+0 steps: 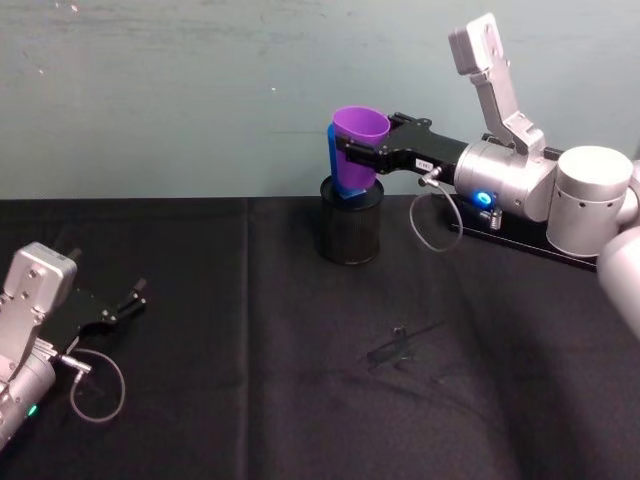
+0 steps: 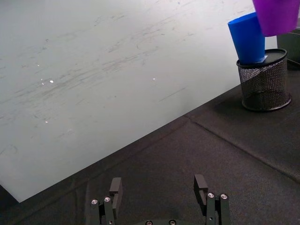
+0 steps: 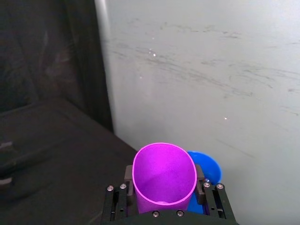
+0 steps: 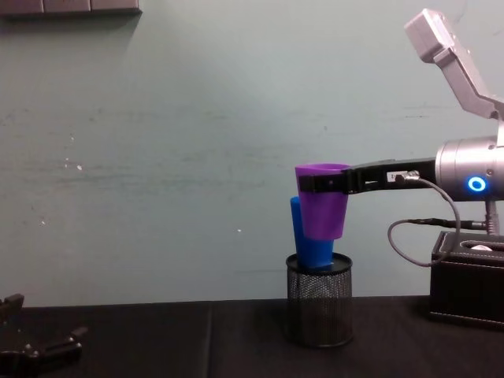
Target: Pick up one cup with a gripper and tap it against the other cup.
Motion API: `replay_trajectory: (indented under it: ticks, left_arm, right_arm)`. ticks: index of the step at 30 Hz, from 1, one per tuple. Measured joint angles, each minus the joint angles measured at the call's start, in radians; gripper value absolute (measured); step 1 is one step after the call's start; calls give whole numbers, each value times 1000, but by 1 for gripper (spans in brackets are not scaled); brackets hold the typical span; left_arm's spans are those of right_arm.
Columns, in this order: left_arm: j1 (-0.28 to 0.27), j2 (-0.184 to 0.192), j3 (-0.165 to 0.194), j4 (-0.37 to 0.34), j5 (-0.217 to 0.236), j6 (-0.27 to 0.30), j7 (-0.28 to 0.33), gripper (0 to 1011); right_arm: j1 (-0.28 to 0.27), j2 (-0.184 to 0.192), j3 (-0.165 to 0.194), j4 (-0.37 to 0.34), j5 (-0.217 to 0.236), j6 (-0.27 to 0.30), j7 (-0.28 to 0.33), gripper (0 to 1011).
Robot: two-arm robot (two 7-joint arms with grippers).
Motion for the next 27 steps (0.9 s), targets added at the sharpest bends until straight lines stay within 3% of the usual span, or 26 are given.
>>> replay_trajectory:
  ticks: [9, 27]
  left_arm:
    - [0, 0, 0, 0, 0, 0, 0, 1000]
    - [0, 0, 0, 0, 0, 0, 0, 1000]
  right_arm:
    - [-83, 60, 1, -154, 29, 51, 13, 722]
    - [-184, 150, -9, -329, 97, 84, 15, 722]
